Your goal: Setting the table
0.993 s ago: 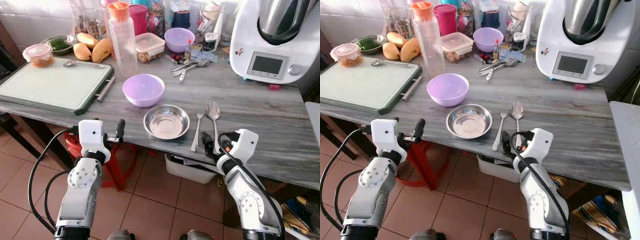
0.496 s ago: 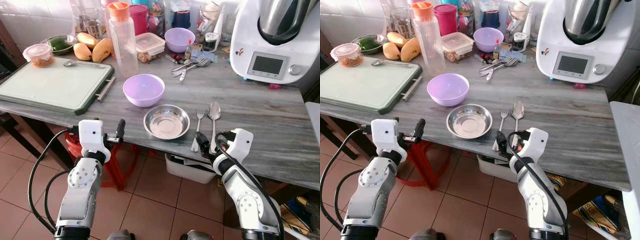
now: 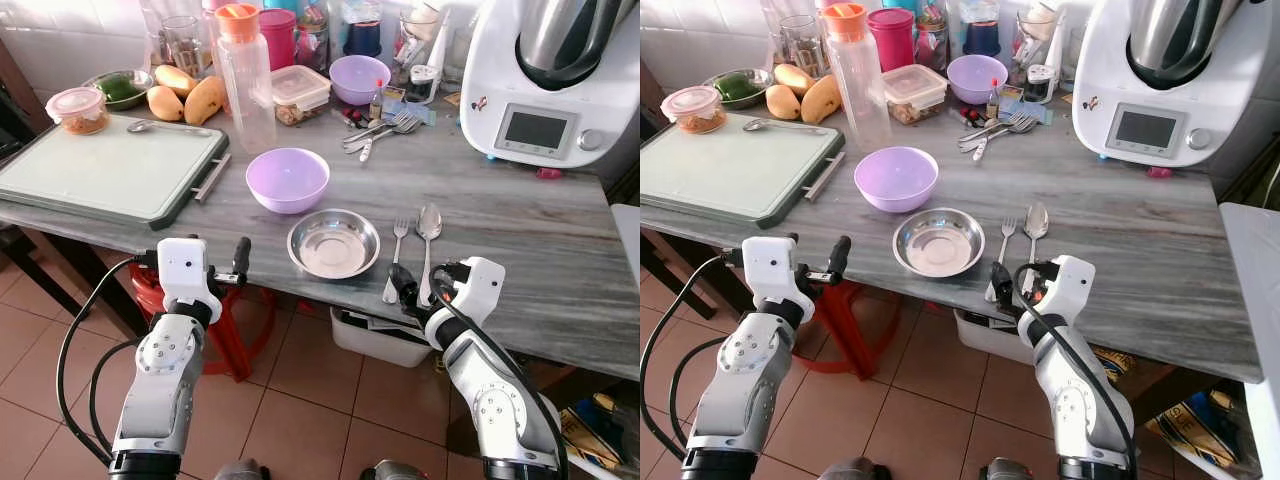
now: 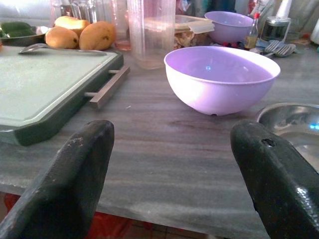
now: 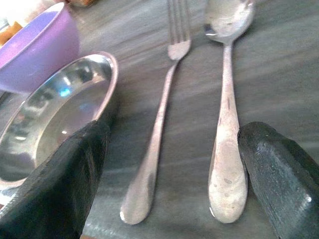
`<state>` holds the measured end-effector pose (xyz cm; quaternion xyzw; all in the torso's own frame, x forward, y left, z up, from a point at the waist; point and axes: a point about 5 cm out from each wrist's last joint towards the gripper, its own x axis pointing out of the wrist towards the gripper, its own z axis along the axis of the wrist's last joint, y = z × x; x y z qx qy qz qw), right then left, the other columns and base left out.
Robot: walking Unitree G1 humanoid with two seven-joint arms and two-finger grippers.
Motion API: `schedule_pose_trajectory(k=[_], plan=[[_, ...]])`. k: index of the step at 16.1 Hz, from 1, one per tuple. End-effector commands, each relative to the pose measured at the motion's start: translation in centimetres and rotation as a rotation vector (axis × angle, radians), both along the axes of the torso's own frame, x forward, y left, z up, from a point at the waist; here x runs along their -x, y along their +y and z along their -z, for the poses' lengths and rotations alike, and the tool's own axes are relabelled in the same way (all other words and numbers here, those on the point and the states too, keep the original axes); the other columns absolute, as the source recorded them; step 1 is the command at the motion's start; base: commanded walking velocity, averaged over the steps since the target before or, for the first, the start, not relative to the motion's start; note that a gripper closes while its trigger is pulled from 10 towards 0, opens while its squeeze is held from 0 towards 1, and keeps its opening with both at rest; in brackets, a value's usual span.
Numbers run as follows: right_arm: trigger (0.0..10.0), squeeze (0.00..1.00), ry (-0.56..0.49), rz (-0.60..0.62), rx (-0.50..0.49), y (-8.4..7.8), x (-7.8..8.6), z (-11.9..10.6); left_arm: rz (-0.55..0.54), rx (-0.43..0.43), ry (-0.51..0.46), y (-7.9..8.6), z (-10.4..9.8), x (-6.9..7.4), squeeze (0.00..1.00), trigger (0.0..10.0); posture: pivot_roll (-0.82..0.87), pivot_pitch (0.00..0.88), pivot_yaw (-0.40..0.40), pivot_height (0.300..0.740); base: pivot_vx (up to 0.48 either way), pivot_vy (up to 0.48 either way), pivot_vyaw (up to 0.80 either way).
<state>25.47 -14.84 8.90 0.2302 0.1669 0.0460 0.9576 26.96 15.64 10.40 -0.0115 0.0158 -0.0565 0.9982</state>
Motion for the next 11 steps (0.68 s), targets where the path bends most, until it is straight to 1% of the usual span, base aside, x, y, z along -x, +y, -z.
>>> schedule_pose_trajectory(k=[1,3,5,6,7,8,10,11], plan=[[10.0,0.93,-0.033,-0.019,0.01,0.4,0.0,-0.6,0.009,-0.005,-0.005,-0.1,-0.2,-0.1,0.0,10.0,-0.03,0.0,0.03,0.74,0.0,0.0,0.0],[10.0,0.93,-0.099,-0.032,0.02,0.4,0.1,-1.8,0.008,-0.005,-0.005,0.0,-0.2,-0.1,0.0,10.0,-0.03,0.0,0.032,0.74,0.0,0.0,0.0],[10.0,0.93,-0.135,-0.033,0.015,0.4,0.1,-2.5,0.008,-0.004,-0.005,0.0,-0.2,-0.1,0.0,10.0,-0.03,0.0,0.032,0.74,0.0,0.0,0.0],[10.0,0.91,-0.183,-0.044,0.033,0.4,0.0,-3.5,0.008,-0.002,-0.006,0.0,-0.2,-0.2,0.0,10.0,-0.03,0.0,0.034,0.74,0.0,0.0,0.0],[10.0,0.91,-0.209,-0.043,0.039,0.5,0.0,-4.1,0.007,-0.001,-0.008,0.0,-0.2,-0.2,0.0,10.0,-0.03,0.0,0.034,0.74,0.0,0.0,0.0],[10.0,0.91,-0.258,-0.066,0.07,0.8,0.0,-5.0,0.005,-0.002,-0.009,0.0,-0.2,-0.3,0.0,10.0,-0.03,0.0,0.034,0.74,0.0,0.0,0.0],[10.0,0.89,-0.334,-0.082,0.128,1.1,-0.2,-6.1,0.001,-0.002,-0.009,0.0,-0.2,-0.3,0.0,10.0,-0.03,0.0,0.035,0.74,0.0,0.0,0.0],[10.0,0.49,-0.403,-0.085,0.217,1.2,-0.5,-6.9,-0.003,0.002,-0.012,-0.1,-0.3,-0.3,0.0,10.0,-0.03,0.0,0.035,0.74,0.0,0.0,0.0]])
